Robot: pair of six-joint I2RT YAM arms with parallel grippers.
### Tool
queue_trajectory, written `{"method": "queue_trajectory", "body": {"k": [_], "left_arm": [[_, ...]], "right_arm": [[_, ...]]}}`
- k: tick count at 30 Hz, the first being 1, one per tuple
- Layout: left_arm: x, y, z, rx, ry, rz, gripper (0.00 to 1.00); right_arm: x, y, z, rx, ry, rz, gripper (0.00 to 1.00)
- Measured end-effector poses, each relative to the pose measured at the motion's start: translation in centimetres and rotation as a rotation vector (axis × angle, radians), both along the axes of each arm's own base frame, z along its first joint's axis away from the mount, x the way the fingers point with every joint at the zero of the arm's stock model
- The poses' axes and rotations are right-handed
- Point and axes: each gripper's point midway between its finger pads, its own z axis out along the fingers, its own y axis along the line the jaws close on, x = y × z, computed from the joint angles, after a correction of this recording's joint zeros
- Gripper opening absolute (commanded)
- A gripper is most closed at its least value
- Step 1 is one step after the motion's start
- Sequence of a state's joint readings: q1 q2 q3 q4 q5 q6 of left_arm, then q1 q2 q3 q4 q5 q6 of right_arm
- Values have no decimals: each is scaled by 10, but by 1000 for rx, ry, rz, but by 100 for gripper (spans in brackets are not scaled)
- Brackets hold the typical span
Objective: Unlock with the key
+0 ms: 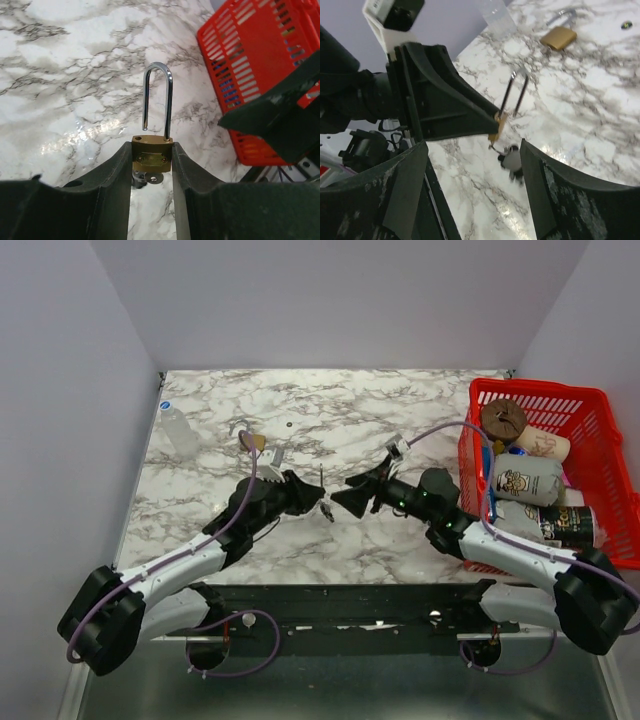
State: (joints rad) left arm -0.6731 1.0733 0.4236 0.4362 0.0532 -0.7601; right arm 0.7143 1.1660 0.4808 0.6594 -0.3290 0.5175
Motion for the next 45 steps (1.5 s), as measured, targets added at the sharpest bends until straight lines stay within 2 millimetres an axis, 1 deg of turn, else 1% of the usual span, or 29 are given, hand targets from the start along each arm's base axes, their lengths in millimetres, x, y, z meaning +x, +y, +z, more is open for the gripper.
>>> {"method": "queue_trajectory", "body": {"k": [2, 3, 6, 8, 10, 14, 18, 20, 22, 23, 26, 29, 31, 34, 35, 37, 38, 41, 44, 45], "left_arm": [[-7, -2, 8, -2, -39, -53, 0], [-14, -3, 13, -4, -62, -94, 0], [-29, -5, 19, -7, -103, -183, 0], [-38, -7, 20, -6, -118, -240, 0], [-47, -9, 21, -7, -127, -293, 0], [-62, -14, 25, -18, -142, -381, 0], [-72, -17, 29, -30, -153, -434, 0], [-74, -17, 31, -34, -157, -449, 0], [-77, -18, 31, -37, -158, -461, 0], [-77, -18, 31, -38, -158, -466, 0], [-80, -18, 30, -39, -154, -479, 0], [-83, -18, 29, -41, -156, -486, 0], [-84, -17, 29, -42, -159, -487, 0], [-85, -16, 29, -43, -162, -487, 0], [-85, -16, 30, -43, -162, -487, 0], [-86, -15, 30, -44, -165, -486, 0], [-86, -15, 29, -43, -164, -486, 0], [-86, -13, 27, -35, -157, -473, 0], [-84, -10, 22, -22, -144, -455, 0], [-83, -10, 20, -16, -140, -448, 0]], "right_arm": [[-1, 5, 21, -30, -81, 52, 83], [-2, 7, 31, -43, -114, 75, 83], [-6, 13, 56, -82, -207, 145, 82], [-10, 15, 68, -105, -261, 189, 82], [-15, 17, 71, -125, -293, 231, 82], [-23, 22, 62, -165, -304, 325, 81], [-25, 31, 43, -199, -259, 407, 77], [-28, 33, 34, -210, -231, 437, 75], [-31, 33, 29, -215, -213, 459, 68], [-33, 33, 28, -215, -207, 469, 61], [-34, 33, 27, -214, -205, 479, 52], [-32, 33, 25, -219, -202, 476, 47], [-32, 32, 24, -220, -198, 475, 45], [-31, 32, 23, -223, -195, 469, 39], [-30, 32, 23, -224, -194, 466, 35], [-29, 32, 22, -228, -191, 461, 32], [-28, 32, 21, -228, -187, 458, 24], [-27, 32, 20, -230, -175, 450, 10], [-24, 34, 15, -234, -143, 443, 1], [-23, 35, 14, -235, -135, 443, 1]]}}
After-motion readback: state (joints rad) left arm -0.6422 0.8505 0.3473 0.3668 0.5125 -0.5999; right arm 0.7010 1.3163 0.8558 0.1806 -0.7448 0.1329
